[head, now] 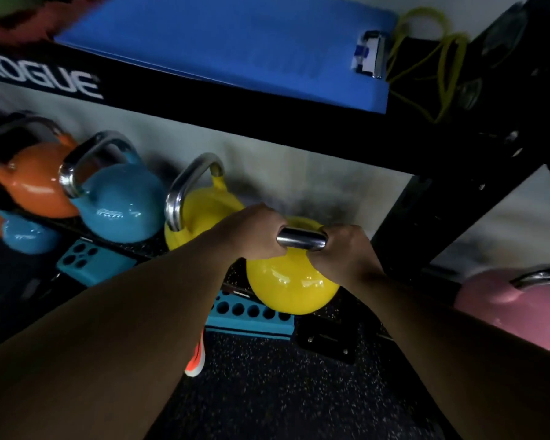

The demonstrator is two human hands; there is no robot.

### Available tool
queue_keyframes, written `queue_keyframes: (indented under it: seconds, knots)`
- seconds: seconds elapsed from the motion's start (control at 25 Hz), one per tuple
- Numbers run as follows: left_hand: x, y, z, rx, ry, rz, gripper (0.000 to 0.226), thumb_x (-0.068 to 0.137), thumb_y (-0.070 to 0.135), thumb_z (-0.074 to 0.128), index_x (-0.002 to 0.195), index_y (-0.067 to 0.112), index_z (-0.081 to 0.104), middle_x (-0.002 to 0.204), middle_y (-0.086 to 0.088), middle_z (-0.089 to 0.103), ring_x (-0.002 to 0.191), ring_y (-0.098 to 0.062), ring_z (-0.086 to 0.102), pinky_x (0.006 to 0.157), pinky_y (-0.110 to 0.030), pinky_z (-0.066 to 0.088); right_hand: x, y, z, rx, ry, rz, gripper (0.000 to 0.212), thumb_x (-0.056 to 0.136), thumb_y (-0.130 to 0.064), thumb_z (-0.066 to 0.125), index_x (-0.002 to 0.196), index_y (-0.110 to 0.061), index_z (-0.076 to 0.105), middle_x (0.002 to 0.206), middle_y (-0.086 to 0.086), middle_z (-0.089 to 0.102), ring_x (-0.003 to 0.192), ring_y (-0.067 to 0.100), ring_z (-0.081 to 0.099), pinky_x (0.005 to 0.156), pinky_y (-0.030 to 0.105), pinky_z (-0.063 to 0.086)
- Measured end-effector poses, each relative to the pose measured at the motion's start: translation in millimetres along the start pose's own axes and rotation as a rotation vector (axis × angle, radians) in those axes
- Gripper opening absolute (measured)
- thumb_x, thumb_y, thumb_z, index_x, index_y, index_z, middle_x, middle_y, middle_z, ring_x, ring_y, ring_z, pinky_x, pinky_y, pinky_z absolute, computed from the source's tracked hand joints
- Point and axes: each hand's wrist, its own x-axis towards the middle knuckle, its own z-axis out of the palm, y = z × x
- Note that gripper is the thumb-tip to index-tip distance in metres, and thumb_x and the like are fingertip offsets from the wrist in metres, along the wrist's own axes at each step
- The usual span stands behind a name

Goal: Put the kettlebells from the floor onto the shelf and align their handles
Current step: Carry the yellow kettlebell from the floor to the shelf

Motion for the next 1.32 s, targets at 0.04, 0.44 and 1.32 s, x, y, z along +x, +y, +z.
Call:
queue_keyframes:
  seconds: [0.04, 0.44, 1.32]
  knots:
    - [4.9, -2.1, -1.3, 0.001, 0.019, 0.011, 0.015, 0.063, 0.034, 0.063, 0.071, 0.023, 0.058, 0.067, -0.003, 0.063, 0.064, -0.020, 0.059, 0.052, -0.027, 0.035, 3.6, 0.6, -0.2, 0.030, 0.015, 0.009, 0.023, 0.068, -0.020, 0.063, 0.087, -0.013, 0.074, 0.070, 0.009, 0.066, 0.071, 0.032, 0.065, 0.056, 0.018, 0.034]
    - [61.2, 0.4, 4.7, -0.020, 0.123, 0.020, 0.017, 0.071, 0.024, 0.071, 0.087, 0.019, 0.072, 0.081, -0.008, 0.072, 0.076, -0.028, 0.064, 0.061, -0.027, 0.034, 32.7, 24.1, 0.4, 0.115, 0.075, 0.233, 0.019, 0.073, -0.016, 0.062, 0.089, -0.015, 0.074, 0.062, 0.002, 0.057, 0.055, 0.021, 0.054, 0.042, 0.015, 0.033]
    - [-37.6, 66.1, 26.3, 0.191, 0.421, -0.210, 0.058, 0.064, 0.019, 0.074, 0.116, 0.023, 0.049, 0.118, -0.006, 0.054, 0.111, -0.032, 0.049, 0.085, -0.049, 0.046, -84.2, 63.2, -57.0, 0.302, -0.061, -0.048, 0.055, 0.084, -0.008, 0.062, 0.136, -0.021, 0.050, 0.130, 0.010, 0.051, 0.120, 0.026, 0.050, 0.102, 0.036, 0.042]
